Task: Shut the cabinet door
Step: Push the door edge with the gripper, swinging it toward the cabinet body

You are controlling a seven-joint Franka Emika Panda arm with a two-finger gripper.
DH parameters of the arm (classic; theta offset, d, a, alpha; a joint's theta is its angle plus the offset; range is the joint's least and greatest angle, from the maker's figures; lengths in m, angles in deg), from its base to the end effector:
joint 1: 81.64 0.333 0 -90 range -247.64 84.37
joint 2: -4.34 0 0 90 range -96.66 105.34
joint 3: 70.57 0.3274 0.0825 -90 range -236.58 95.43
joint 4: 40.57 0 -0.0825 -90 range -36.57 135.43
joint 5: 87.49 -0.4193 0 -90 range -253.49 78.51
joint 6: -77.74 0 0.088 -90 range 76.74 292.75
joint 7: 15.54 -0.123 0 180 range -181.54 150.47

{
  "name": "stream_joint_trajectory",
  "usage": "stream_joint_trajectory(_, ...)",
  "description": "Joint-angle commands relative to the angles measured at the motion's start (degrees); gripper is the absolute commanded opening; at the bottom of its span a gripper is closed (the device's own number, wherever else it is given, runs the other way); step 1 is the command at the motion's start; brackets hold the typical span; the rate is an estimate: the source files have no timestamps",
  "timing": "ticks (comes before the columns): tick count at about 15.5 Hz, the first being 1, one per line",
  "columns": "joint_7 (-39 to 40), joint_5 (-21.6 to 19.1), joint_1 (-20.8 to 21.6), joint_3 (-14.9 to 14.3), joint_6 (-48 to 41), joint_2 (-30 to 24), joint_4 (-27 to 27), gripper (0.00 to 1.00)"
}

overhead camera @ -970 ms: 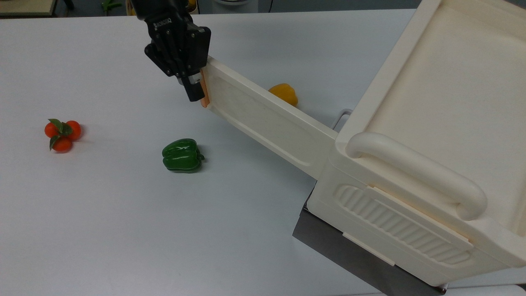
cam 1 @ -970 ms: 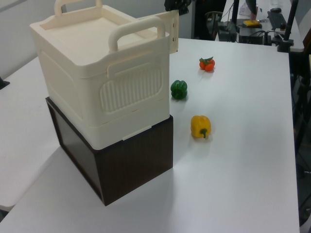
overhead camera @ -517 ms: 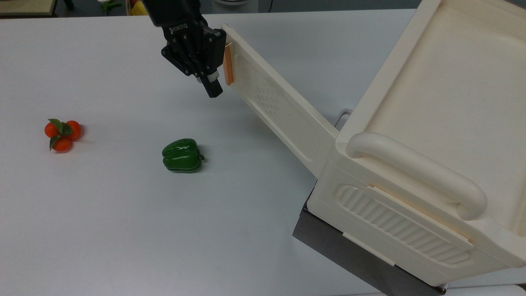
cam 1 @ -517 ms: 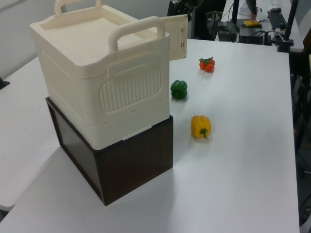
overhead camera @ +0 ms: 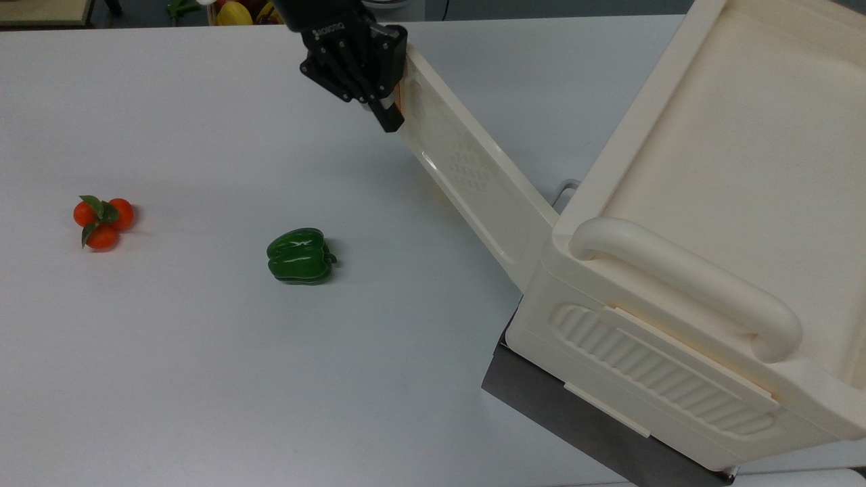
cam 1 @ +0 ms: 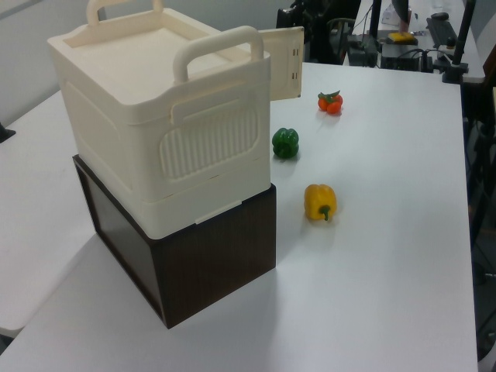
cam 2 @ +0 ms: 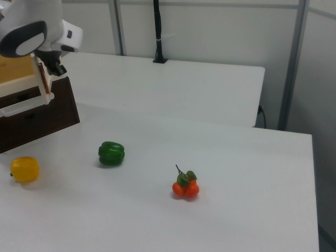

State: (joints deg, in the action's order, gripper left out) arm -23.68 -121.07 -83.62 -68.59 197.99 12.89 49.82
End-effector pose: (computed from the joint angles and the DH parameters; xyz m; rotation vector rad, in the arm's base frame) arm 0.6856 0.0327 0.5887 -2.4878 0.4383 -0.4194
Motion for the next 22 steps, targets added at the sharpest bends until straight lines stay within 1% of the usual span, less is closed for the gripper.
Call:
stream_joint_trajectory(1, 0.23, 0.18, -0.12, 1.52, -3.97, -2.05, 0.75, 0.00)
stream_joint_trajectory(3, 0.14, 0.71, -0.21, 3.19, -4.23, -2.22, 0.84, 0.00)
stream_joint_trajectory(5, 0.06, 0.71, -0.12, 3.90, -4.50, -2.22, 0.84, 0.00)
stream_joint_trajectory(10, -0.03, 0.71, 0.05, 8.29, -3.62, -1.96, 0.67, 0.00)
stream_joint_trajectory(15, -0.29, 0.63, 0.23, 11.72, -3.36, -1.87, 0.49, 0.00)
stream_joint_trajectory(17, -0.56, 0.54, 0.23, 13.56, -3.18, -1.44, 0.49, 0.00)
stream_joint_trajectory(20, -0.56, 0.62, 0.23, 15.85, 0.41, -0.91, 0.49, 0.00)
stream_joint_trajectory(22, -0.47, 0.54, 0.32, 16.56, 1.12, -0.82, 0.58, 0.00)
